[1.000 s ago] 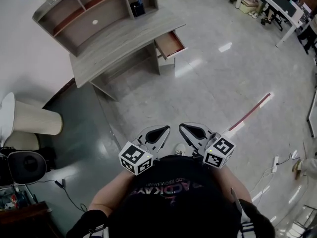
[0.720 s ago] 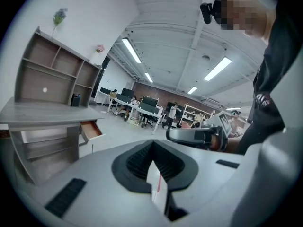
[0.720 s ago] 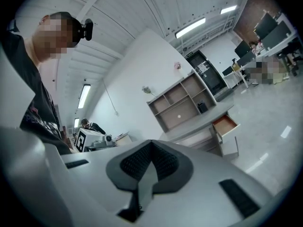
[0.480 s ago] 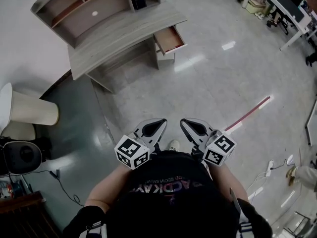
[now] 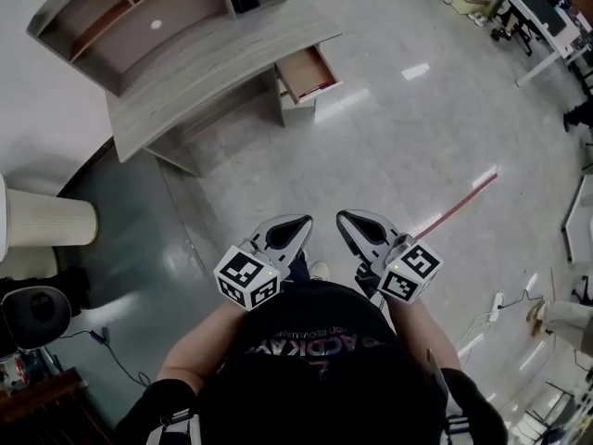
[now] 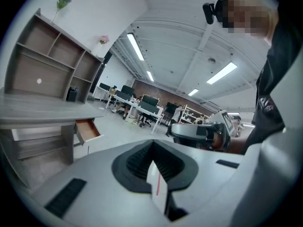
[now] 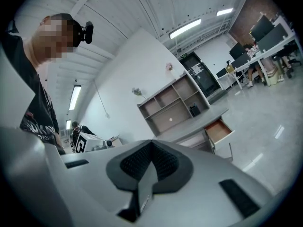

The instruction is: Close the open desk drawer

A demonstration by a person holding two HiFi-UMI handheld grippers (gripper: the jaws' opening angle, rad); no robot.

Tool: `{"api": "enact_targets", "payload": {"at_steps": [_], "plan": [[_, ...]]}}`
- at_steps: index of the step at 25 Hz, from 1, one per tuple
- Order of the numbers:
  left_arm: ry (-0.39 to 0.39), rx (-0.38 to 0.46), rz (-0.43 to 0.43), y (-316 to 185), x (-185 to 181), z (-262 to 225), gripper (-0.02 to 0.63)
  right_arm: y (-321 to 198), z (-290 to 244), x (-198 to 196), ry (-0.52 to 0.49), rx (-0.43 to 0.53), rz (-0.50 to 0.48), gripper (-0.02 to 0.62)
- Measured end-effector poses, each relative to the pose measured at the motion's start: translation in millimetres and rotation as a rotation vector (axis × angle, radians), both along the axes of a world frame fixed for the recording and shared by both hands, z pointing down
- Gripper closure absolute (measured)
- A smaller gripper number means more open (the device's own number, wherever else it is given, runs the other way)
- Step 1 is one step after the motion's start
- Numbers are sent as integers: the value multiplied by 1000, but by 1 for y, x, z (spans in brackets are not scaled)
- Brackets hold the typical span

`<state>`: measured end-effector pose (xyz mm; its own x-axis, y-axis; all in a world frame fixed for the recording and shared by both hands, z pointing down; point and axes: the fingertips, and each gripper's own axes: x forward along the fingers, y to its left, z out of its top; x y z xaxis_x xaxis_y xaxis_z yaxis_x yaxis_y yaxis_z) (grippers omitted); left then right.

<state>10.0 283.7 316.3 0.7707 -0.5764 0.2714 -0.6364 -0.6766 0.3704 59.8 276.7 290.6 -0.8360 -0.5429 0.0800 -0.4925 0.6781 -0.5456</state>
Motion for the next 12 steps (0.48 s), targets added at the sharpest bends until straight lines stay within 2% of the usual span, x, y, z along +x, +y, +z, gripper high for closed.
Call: {"api": "enact_targets", "payload": {"at_steps": [5,12], "plan": [[1,11,45,-34,0,2,595,-38,4,-4,13,-11,34,581],[-8,6,45,-90,-21,6,595,-96,4,-20,25,-11,51,581]]}}
